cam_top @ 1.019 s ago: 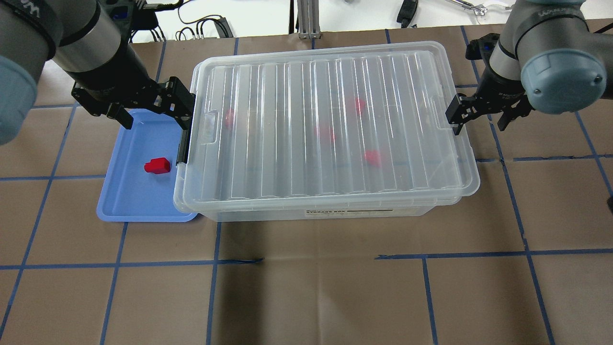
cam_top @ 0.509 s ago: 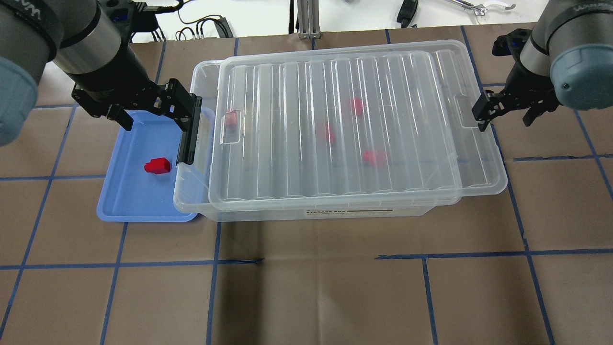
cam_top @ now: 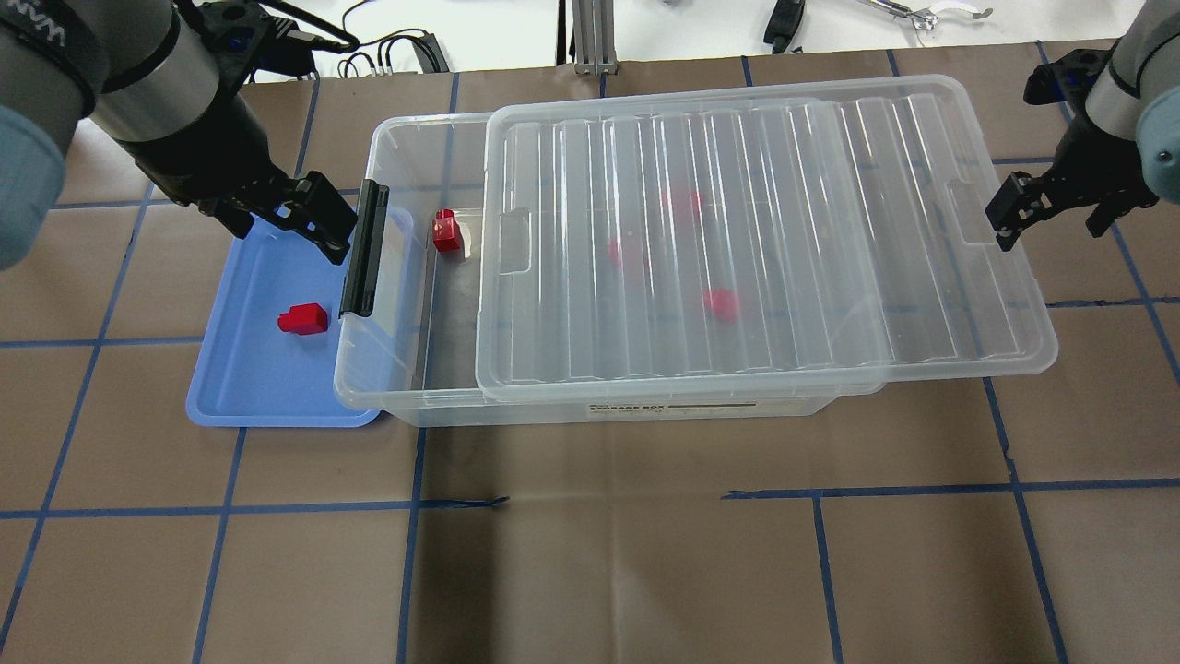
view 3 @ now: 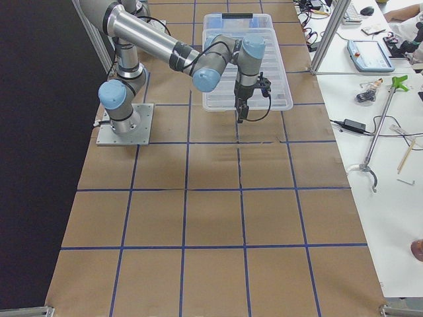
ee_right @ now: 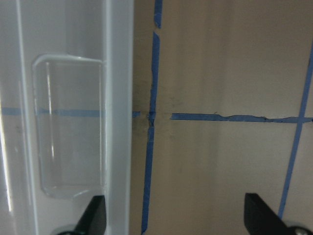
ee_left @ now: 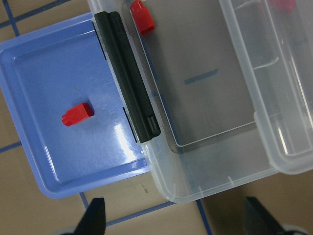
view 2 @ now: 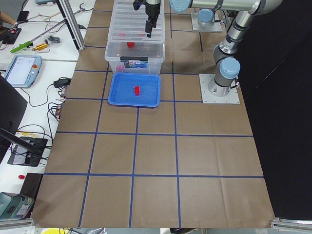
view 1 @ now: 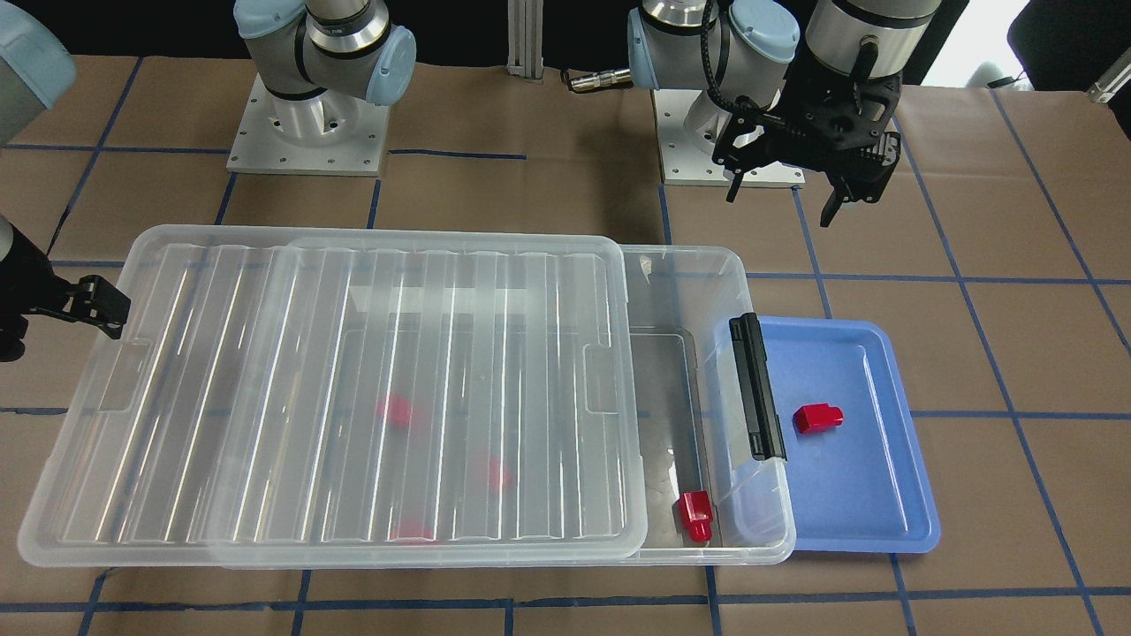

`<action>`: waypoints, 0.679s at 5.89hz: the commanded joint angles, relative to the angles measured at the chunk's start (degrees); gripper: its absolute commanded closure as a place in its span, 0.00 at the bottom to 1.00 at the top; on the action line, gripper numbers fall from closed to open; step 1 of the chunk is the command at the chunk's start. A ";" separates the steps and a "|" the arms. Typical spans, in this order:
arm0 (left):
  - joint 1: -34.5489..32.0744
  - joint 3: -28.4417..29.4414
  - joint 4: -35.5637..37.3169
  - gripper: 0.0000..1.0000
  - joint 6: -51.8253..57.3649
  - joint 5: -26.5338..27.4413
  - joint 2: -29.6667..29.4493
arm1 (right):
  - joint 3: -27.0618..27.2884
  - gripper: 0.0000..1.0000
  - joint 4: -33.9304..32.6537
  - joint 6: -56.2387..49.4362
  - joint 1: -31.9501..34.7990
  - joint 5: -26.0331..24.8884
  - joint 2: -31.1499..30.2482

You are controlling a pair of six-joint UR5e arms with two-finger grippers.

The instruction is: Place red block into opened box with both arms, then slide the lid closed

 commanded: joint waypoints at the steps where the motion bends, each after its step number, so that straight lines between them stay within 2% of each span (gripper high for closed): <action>1: 5.29 0.19 0.01 0.02 21.00 -0.24 -0.45 | -1.03 0.00 -0.50 -4.19 -3.59 -2.50 -0.01; 2: 10.37 -0.34 0.01 0.02 35.37 -0.24 -0.71 | -1.82 0.00 -0.50 -5.69 -5.09 -3.39 -0.01; 3: 14.16 -0.52 0.01 0.02 44.83 -0.24 -2.02 | -2.09 0.00 -0.50 -5.79 -5.97 -4.36 -0.01; 4: 15.59 -0.52 0.10 0.02 55.01 -0.15 -4.56 | -2.18 0.00 0.03 -5.36 -5.89 -4.80 -1.14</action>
